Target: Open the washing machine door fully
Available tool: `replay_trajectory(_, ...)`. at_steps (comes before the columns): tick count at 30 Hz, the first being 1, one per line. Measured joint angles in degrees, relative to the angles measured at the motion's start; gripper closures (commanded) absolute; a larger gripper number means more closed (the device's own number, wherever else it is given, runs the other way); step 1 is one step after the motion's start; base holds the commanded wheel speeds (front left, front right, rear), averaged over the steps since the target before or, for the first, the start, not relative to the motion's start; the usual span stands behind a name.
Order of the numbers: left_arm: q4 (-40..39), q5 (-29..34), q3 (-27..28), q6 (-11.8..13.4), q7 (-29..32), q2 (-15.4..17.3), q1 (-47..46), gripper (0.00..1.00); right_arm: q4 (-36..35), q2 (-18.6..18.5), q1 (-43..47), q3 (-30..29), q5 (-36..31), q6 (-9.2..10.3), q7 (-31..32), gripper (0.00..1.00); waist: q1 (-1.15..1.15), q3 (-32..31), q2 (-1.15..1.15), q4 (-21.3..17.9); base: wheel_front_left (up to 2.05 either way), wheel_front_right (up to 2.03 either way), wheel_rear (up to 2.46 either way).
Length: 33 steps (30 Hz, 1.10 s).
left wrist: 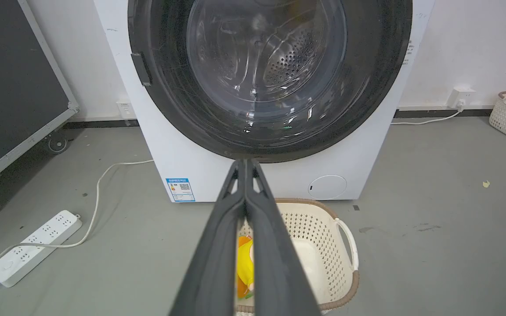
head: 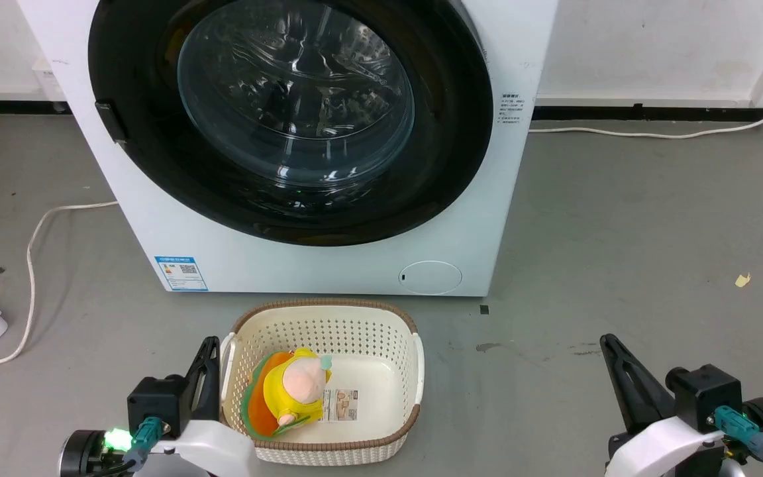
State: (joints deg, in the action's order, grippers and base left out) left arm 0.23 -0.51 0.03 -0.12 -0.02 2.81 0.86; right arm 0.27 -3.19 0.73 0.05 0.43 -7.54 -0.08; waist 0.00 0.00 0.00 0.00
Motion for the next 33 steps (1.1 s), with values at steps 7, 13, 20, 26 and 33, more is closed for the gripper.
replay_trajectory(7,0.00,0.00,-0.01,0.00,0.00,0.00,0.00,1.00,0.00,0.00,-0.01,0.00,0.00,0.00,0.00,1.00,0.00,0.00,0.00,0.00,0.00,0.00,0.00)
replay_trajectory(13,0.00,0.00,0.00,0.00,0.00,0.00,-0.01,1.00,0.00,0.00,-0.01,0.00,0.00,0.00,0.00,1.00,0.00,0.00,0.00,0.00,0.00,0.00,0.00)
replay_trajectory(20,0.00,0.00,0.00,0.00,0.00,0.00,-0.01,1.00,0.00,0.00,-0.01,0.00,0.00,0.00,0.00,1.00,0.00,0.00,0.00,0.00,0.00,0.00,0.00)
replay_trajectory(26,0.01,-0.02,0.01,-0.01,0.00,-0.01,0.01,1.00,0.00,-0.01,0.00,0.01,0.02,0.00,0.00,1.00,0.00,0.00,0.00,0.00,0.00,0.00,0.00)
replay_trajectory(33,0.05,-0.11,-0.05,-0.01,-0.02,-0.01,0.05,0.00,0.02,-0.02,0.04,0.10,0.10,0.00,-0.02,0.00,0.00,-0.01,0.00,-0.02,0.00,0.00,0.00)
